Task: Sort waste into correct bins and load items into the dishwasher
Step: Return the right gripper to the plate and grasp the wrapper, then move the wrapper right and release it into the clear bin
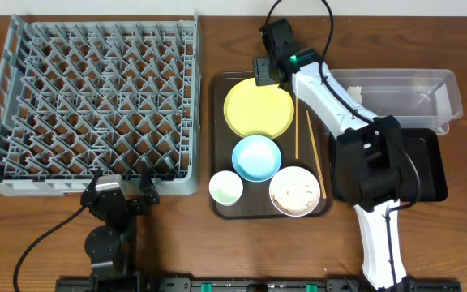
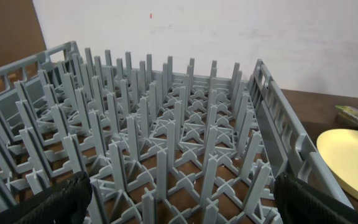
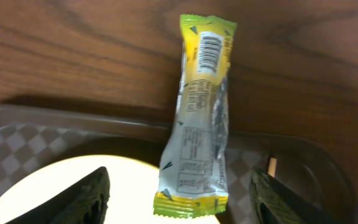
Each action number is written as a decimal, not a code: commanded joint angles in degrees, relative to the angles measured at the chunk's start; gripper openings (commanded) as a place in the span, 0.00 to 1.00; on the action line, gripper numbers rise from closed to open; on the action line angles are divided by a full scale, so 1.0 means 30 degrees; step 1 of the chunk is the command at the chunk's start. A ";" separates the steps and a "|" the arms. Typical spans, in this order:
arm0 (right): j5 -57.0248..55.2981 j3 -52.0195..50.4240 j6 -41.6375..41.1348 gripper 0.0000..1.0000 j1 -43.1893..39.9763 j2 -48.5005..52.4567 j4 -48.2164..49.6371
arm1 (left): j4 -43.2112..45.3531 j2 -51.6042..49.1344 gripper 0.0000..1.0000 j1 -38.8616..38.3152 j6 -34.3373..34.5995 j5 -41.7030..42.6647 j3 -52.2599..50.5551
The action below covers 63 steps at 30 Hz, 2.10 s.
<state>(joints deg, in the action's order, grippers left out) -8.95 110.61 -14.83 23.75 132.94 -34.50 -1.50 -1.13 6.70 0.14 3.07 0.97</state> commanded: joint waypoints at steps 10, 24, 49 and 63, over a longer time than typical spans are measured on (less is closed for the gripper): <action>-0.1144 0.0109 -0.0197 0.66 -0.0736 0.1362 0.0765 | -0.0772 0.0044 0.94 0.0080 -0.0109 0.0131 -0.0248; -0.0641 0.0095 -0.0197 0.31 -0.0758 0.1974 0.1173 | -0.0772 0.0044 0.94 0.0080 -0.0109 0.0131 -0.0248; -0.1260 0.0131 -0.4437 0.01 -0.2674 -0.6965 -0.4350 | -0.0772 0.0044 0.94 0.0080 -0.0109 0.0131 -0.0248; -0.2390 -0.1734 -1.7624 0.01 -0.6907 -0.7708 -0.8903 | -0.0772 0.0044 0.94 0.0080 -0.0109 0.0131 -0.0248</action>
<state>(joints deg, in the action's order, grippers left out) -16.29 107.96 -58.92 4.10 109.03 -62.00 -1.54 -1.13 6.70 0.12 3.07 0.99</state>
